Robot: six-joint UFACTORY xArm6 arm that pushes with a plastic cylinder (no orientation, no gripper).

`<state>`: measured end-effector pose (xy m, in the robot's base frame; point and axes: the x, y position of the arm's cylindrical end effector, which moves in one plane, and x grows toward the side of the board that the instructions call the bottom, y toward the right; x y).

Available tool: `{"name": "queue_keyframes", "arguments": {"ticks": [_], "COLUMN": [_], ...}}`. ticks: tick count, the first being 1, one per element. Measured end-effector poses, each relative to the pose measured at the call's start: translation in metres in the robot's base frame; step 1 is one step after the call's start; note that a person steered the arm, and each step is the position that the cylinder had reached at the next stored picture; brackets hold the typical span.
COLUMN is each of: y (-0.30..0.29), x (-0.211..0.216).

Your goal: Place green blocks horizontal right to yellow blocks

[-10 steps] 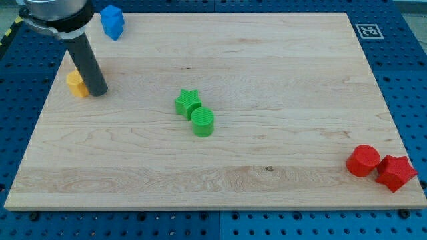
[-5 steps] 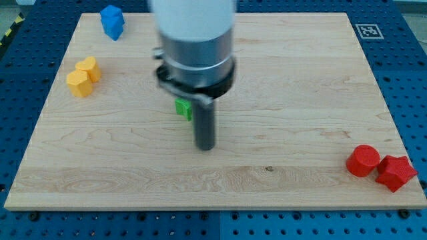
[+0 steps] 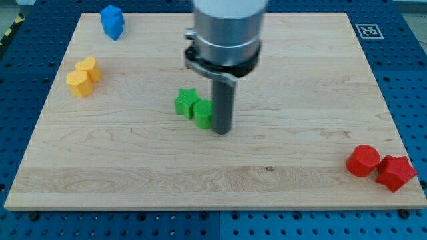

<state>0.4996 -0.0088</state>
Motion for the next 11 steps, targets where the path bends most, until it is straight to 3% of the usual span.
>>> {"name": "queue_keyframes", "arguments": {"ticks": [5, 7, 10, 11], "y": [-0.011, -0.058, 0.059, 0.055], "x": [-0.009, -0.004, -0.046, -0.044]}}
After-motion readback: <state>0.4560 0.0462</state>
